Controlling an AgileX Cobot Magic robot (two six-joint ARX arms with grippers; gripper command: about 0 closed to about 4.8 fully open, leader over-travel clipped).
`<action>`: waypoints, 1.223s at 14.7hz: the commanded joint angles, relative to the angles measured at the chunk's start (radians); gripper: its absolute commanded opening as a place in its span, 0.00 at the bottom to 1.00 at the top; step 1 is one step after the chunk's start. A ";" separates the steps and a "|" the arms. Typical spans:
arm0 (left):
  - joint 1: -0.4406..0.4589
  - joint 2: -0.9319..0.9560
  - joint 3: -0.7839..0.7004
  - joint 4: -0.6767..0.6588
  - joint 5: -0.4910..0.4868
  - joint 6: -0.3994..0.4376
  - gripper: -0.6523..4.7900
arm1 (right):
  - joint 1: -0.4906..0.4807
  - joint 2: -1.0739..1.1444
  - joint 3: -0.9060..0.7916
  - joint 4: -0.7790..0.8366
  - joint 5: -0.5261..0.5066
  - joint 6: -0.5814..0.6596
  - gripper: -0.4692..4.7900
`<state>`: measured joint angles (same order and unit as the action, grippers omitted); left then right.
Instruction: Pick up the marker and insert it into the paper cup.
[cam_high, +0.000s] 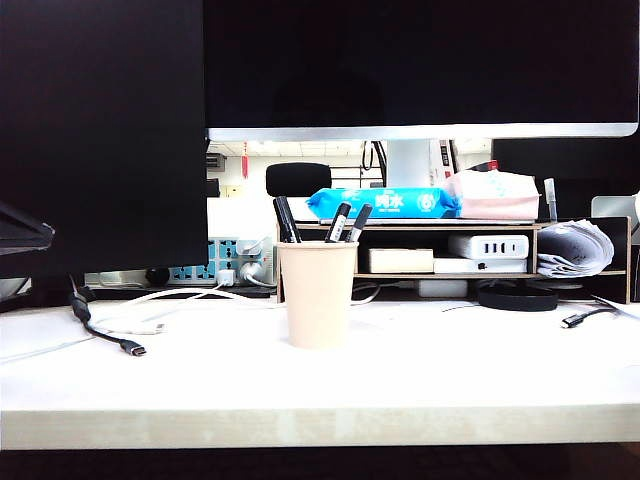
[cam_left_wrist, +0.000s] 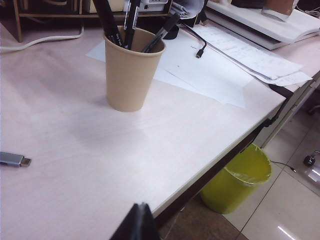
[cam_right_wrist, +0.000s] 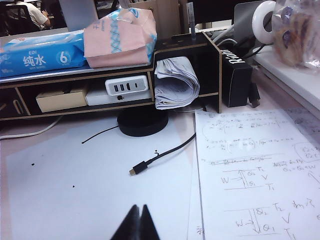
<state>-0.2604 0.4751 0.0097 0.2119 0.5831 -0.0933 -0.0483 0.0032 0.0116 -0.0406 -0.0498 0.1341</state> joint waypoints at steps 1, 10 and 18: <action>-0.001 -0.058 0.000 -0.023 0.002 0.007 0.11 | 0.001 0.000 -0.003 0.019 -0.001 0.002 0.08; 0.226 -0.472 0.000 -0.146 -0.166 0.032 0.11 | 0.002 0.000 -0.003 0.016 0.005 0.002 0.08; 0.231 -0.472 0.000 -0.152 -0.524 0.026 0.11 | 0.002 0.000 -0.003 0.016 0.005 0.002 0.08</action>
<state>-0.0322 0.0032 0.0086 0.0544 0.0834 -0.0677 -0.0483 0.0032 0.0116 -0.0425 -0.0479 0.1341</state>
